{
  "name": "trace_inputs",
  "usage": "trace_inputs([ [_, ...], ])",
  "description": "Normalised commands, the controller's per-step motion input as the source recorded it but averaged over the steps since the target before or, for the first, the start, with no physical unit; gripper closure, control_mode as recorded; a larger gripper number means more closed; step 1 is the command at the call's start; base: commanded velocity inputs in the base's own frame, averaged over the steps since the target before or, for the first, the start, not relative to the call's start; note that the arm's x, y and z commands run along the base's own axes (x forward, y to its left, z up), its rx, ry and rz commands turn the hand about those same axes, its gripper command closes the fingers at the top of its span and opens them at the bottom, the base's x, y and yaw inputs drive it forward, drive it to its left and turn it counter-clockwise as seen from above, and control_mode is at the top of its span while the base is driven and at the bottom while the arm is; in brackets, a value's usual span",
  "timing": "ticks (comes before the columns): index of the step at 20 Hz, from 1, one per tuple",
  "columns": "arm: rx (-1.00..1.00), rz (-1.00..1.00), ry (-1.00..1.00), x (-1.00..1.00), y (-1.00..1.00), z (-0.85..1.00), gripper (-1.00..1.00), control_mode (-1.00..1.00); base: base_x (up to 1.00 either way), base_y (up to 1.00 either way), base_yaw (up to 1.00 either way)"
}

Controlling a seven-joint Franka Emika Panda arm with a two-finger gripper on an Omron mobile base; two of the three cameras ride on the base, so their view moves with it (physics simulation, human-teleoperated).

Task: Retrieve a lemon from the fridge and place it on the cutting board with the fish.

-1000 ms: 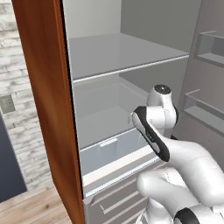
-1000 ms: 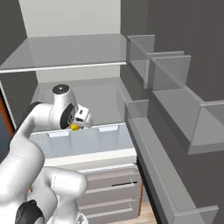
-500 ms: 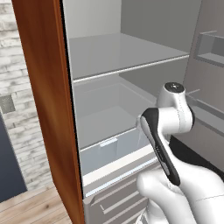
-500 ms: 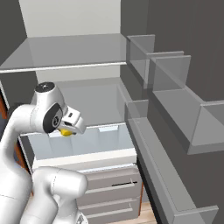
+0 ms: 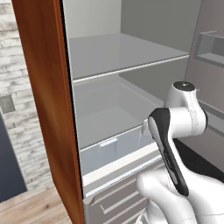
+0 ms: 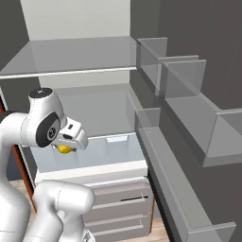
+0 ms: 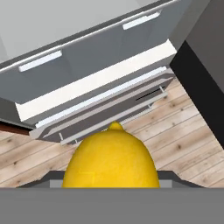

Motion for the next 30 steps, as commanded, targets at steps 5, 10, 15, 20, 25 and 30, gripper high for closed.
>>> trace_inputs([
  [5, 0.0, 0.0, 0.0, -0.11, 0.0, 0.0, 1.0, -1.0, 0.0, 0.0, 0.0],
  [10, 0.0, 0.0, 0.0, 0.0, 0.0, 0.0, 1.0, 1.0, -0.98, -0.04, -0.36],
  [15, 0.0, 0.0, 0.0, 0.0, 0.0, 0.0, 1.0, 1.0, -0.95, 0.02, -0.68],
  [20, 0.0, 0.0, 0.0, 0.0, 0.0, 0.0, 1.0, 1.0, -0.77, 0.0, -0.76],
  [25, 0.0, 0.0, 0.0, 0.0, 0.0, 0.0, 1.0, 1.0, -0.36, -0.18, -0.8],
  [30, 0.0, 0.0, 0.0, 0.0, 0.0, 0.0, 1.0, 1.0, 0.0, -0.72, -0.72],
])
